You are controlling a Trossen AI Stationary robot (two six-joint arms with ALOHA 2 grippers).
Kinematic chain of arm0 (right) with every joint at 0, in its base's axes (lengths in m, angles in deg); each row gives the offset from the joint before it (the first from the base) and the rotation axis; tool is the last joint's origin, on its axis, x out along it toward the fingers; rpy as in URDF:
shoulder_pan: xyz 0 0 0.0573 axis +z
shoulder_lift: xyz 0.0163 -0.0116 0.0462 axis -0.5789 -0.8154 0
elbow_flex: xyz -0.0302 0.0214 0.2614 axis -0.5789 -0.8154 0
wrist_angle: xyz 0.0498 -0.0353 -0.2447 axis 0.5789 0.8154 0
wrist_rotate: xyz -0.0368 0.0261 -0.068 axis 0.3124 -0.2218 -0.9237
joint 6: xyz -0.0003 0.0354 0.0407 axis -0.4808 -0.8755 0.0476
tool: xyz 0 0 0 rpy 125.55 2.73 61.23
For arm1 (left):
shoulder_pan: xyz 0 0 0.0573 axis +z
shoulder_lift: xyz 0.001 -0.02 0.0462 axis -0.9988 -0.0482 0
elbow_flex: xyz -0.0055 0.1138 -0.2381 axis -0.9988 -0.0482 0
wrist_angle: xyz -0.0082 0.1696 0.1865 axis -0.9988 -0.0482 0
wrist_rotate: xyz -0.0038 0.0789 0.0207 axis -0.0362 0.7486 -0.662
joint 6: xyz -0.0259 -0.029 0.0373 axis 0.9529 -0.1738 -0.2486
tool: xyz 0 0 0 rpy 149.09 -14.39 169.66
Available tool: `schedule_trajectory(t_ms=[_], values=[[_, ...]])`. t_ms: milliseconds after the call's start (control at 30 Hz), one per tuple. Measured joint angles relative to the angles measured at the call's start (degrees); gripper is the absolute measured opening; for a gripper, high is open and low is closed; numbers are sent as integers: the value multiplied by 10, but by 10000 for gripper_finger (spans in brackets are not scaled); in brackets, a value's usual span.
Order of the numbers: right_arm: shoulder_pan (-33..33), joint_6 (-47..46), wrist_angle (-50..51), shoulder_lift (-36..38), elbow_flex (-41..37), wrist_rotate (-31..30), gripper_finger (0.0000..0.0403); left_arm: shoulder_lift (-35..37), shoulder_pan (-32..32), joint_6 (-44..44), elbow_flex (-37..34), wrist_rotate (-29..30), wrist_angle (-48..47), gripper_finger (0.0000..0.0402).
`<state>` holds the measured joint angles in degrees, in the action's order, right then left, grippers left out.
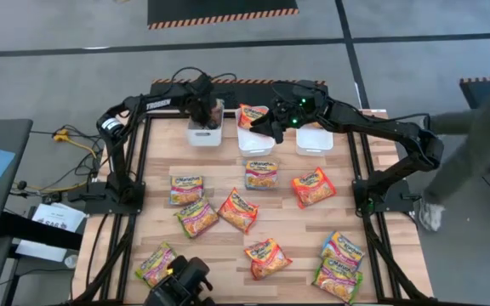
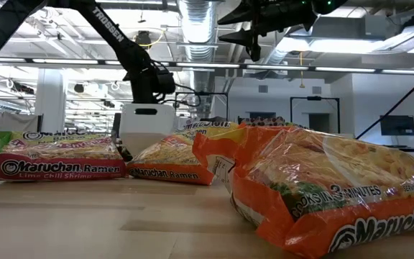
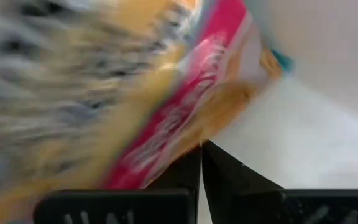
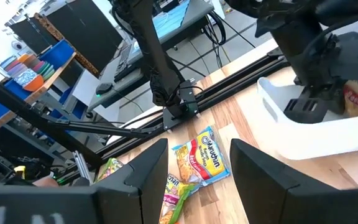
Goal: Sort Maruchan noodles
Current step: Adjust the blue noodle pack in the left white bin, then put the orange noodle pack into the middle white bin
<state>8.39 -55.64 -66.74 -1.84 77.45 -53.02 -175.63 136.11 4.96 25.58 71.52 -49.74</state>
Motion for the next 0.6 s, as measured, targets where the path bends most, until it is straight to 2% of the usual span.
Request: schedule_trajectory(t_ms=[467,600], values=[[0,0,3,0,0,0,199,-1,-5,-7,15,-2,-18,0],[0,0,3,0,0,0,199,-1,-7,-1,17,-5,-54,0]])
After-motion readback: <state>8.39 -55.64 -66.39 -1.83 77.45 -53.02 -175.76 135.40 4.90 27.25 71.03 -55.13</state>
